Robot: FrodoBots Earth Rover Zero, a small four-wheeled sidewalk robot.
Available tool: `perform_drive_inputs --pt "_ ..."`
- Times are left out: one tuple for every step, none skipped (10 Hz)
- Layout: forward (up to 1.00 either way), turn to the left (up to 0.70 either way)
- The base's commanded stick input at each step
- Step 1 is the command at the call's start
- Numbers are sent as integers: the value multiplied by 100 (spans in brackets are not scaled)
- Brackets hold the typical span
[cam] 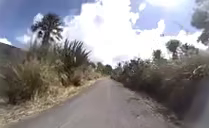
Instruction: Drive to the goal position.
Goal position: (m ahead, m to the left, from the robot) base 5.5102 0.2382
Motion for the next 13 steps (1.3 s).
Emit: perform_drive_inputs --pt "85 0" --pt "85 0" --pt "85 0" --pt "85 0" --pt "85 0" --pt "85 0" --pt "85 0" --pt "85 0" --pt "85 0" --pt "85 0" --pt "85 0" --pt "85 0" --pt "85 0"
